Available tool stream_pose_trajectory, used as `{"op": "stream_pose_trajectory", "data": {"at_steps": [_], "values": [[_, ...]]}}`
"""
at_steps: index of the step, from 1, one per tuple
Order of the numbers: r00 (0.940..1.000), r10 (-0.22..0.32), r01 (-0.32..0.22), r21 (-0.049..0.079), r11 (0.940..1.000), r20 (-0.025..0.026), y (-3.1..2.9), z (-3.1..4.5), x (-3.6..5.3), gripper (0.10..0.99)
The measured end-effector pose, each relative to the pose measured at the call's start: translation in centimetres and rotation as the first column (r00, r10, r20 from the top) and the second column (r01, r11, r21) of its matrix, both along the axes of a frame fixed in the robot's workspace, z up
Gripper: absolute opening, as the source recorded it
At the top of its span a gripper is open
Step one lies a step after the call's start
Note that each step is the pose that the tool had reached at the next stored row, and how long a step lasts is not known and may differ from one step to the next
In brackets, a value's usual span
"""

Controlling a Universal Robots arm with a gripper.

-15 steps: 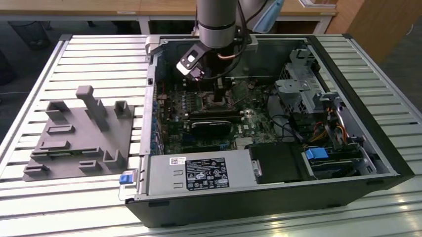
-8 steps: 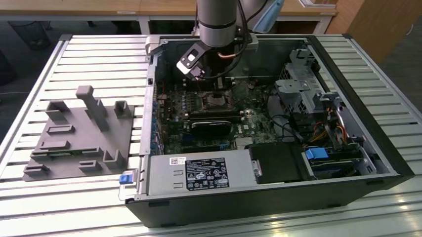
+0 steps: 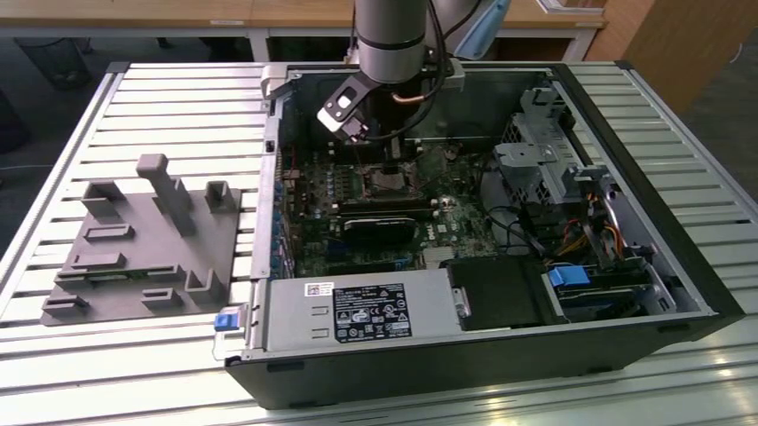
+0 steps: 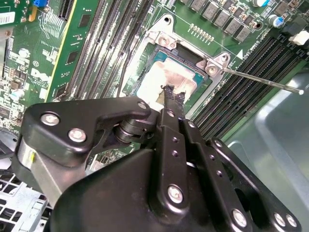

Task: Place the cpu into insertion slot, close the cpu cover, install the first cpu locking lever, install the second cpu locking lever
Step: 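Place the cpu into insertion slot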

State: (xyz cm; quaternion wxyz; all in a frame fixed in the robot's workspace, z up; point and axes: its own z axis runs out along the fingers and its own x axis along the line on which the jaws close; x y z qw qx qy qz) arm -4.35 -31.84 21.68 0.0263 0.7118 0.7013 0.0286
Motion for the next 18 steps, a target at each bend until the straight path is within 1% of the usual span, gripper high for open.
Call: {"op": "stream_pose_trajectory", "data": {"at_steps": [18], "values": [[1.0000, 0.000, 0.000, 0.000, 1.0000, -0.0003, 0.00, 0.34, 0.00, 0.106]]}}
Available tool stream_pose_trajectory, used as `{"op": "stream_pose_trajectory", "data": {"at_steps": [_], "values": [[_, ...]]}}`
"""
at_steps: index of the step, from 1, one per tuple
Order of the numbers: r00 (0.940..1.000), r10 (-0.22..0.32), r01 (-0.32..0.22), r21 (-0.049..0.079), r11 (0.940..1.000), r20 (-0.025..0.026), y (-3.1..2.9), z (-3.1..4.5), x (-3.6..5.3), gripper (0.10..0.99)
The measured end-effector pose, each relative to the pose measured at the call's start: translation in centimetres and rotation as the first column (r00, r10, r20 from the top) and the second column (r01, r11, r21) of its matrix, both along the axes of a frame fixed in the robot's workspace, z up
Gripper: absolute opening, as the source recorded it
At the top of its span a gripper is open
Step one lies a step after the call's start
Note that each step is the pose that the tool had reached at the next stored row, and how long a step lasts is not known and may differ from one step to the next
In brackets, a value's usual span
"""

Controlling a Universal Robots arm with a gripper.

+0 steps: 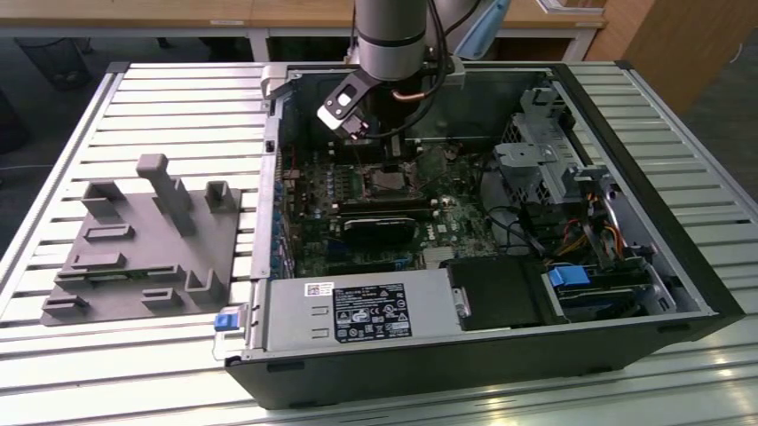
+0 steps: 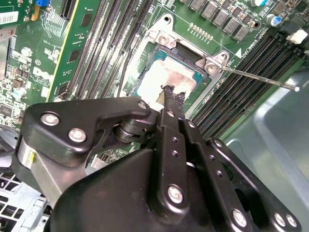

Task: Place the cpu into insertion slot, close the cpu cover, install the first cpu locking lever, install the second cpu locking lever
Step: 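Close the cpu cover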

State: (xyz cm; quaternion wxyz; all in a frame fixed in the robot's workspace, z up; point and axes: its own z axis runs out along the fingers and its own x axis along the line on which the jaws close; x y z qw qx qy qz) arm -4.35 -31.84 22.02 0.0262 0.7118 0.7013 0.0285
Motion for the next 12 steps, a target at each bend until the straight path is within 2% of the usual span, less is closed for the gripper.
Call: {"op": "stream_pose_trajectory", "data": {"at_steps": [12], "values": [[1.0000, -0.001, 0.001, 0.000, 1.0000, 0.0000, -0.01, 0.69, 0.00, 0.106]]}}
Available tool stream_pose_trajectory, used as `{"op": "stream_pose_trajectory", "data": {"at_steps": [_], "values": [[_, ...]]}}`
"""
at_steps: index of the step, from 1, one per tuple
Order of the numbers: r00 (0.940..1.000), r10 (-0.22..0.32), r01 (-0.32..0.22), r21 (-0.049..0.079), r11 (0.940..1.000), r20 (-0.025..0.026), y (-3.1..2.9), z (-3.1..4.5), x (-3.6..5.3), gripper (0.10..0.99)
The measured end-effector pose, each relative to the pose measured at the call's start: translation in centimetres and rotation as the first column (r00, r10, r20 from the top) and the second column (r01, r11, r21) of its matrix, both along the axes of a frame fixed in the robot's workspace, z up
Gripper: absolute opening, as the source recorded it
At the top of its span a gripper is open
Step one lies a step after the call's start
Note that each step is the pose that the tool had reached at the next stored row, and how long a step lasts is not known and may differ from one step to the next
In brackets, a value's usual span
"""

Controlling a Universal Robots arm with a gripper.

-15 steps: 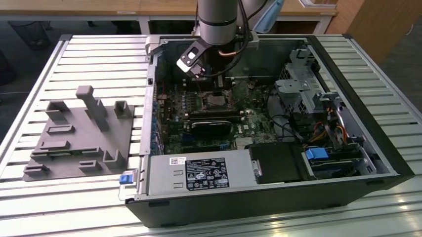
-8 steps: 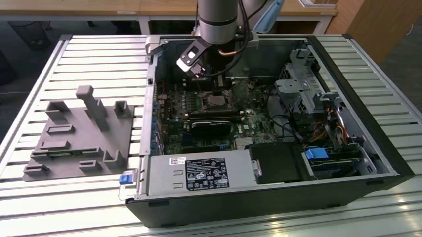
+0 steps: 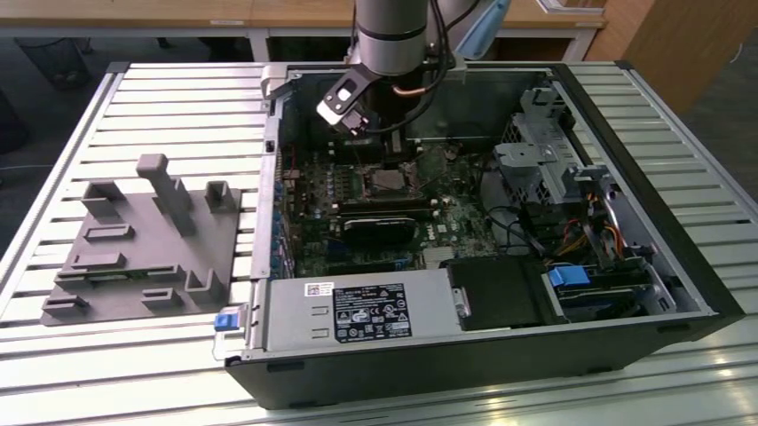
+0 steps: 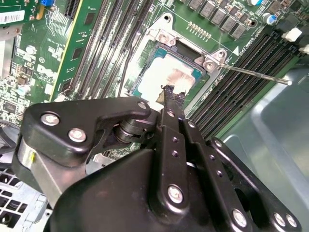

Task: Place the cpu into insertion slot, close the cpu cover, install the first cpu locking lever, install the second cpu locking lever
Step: 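Close the cpu cover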

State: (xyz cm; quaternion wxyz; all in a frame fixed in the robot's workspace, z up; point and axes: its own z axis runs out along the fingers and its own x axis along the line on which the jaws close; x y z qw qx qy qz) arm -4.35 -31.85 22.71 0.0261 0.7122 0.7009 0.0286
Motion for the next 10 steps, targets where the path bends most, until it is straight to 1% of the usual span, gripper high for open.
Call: {"op": "stream_pose_trajectory", "data": {"at_steps": [10], "values": [[1.0000, 0.000, 0.000, 0.000, 1.0000, 0.0000, 0.00, 0.66, 0.00, 0.106]]}}
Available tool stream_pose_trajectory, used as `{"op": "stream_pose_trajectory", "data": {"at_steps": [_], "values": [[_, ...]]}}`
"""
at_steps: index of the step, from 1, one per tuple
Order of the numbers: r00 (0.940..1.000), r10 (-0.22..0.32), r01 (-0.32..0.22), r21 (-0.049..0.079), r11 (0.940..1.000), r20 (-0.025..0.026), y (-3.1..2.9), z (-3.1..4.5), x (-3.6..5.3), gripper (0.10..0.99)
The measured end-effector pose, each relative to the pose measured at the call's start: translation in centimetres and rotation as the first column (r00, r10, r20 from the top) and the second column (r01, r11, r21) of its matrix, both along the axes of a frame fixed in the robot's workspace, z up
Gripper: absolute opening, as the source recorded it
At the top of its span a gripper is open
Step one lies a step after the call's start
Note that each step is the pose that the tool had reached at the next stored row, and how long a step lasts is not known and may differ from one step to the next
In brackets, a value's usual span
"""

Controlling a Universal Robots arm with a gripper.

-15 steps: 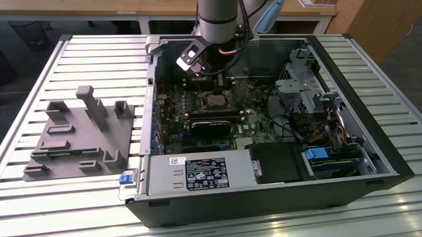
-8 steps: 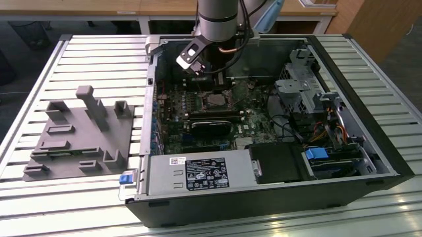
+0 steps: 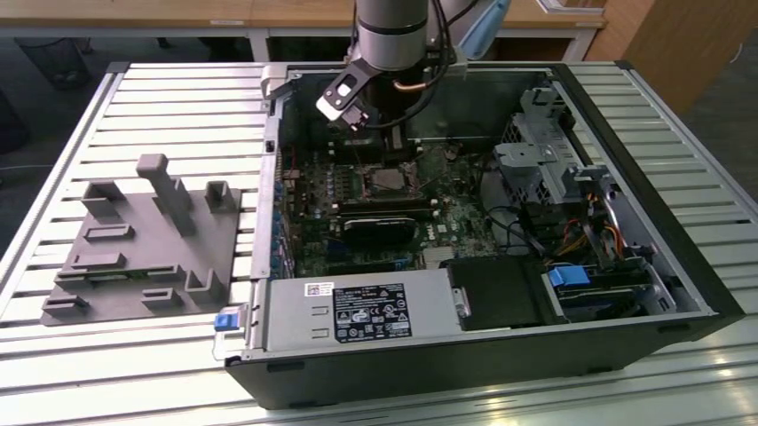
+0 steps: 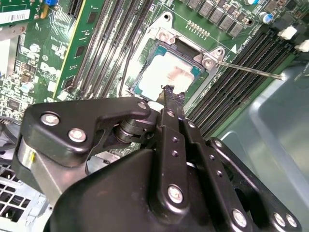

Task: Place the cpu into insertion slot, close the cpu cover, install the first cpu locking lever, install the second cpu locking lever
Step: 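Close the cpu cover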

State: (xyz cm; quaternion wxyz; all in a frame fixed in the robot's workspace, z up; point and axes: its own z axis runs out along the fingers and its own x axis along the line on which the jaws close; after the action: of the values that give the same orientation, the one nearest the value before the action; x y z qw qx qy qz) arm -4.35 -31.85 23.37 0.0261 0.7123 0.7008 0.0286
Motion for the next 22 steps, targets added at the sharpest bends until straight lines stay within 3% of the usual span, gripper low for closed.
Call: {"op": "stream_pose_trajectory", "data": {"at_steps": [3, 7, 13, 22], "values": [[1.0000, 0.000, 0.000, 0.000, 1.0000, -0.0001, 0.00, 0.44, 0.00, 0.106], [1.0000, 0.000, 0.000, 0.000, 1.0000, 0.0000, 0.00, 1.63, 0.00, 0.106], [1.0000, 0.000, 0.000, 0.000, 1.0000, -0.0002, 0.00, 4.21, 0.00, 0.106], [1.0000, 0.000, 0.000, 0.000, 1.0000, -0.0001, -0.41, 4.45, 0.00, 0.106]]}}
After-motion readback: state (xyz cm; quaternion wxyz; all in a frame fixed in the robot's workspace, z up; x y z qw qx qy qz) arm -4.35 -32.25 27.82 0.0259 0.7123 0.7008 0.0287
